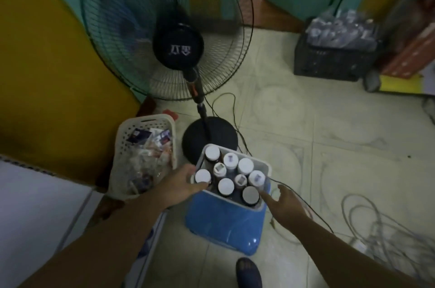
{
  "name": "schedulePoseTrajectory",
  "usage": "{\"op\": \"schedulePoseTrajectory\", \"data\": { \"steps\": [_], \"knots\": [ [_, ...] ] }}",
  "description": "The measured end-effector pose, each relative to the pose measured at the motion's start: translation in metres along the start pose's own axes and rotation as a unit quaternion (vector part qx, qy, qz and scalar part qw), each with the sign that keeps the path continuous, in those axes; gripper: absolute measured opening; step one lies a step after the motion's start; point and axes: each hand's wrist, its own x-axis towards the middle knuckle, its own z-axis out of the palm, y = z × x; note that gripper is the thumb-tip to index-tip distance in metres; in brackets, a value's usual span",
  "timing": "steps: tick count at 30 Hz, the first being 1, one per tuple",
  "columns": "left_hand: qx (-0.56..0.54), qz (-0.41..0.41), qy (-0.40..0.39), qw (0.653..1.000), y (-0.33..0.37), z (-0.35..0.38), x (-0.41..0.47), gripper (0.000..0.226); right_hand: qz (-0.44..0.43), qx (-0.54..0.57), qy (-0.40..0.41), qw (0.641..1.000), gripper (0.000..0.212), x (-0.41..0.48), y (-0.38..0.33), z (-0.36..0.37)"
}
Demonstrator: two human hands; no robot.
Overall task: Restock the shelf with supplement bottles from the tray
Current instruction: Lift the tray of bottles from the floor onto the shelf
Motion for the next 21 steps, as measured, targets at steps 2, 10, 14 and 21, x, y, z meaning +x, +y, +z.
{"op": "schedulePoseTrajectory", "data": {
  "steps": [2,10,14,21],
  "knots": [
    [0.028,0.014,0.001,1.000,-0.008,0.014,0.029,0.041,0.048,0.018,-0.003,0.999,0.079,0.025,0.012,0.017],
    [-0.038,-0.026,0.045,0.998,-0.014,0.060,0.134,0.105,0.118,0.181,0.039,0.976,0.089,0.103,0.013,0.083],
    [-0.006,0.015,0.079,0.997,-0.027,0.076,0.146,0.088,0.083,0.125,0.074,0.986,0.106,0.103,0.022,0.098],
    [-0.031,-0.018,0.122,0.992,-0.038,0.084,0.129,0.099,0.036,0.078,0.080,0.993,0.084,0.102,0.020,0.083]
  ]
}}
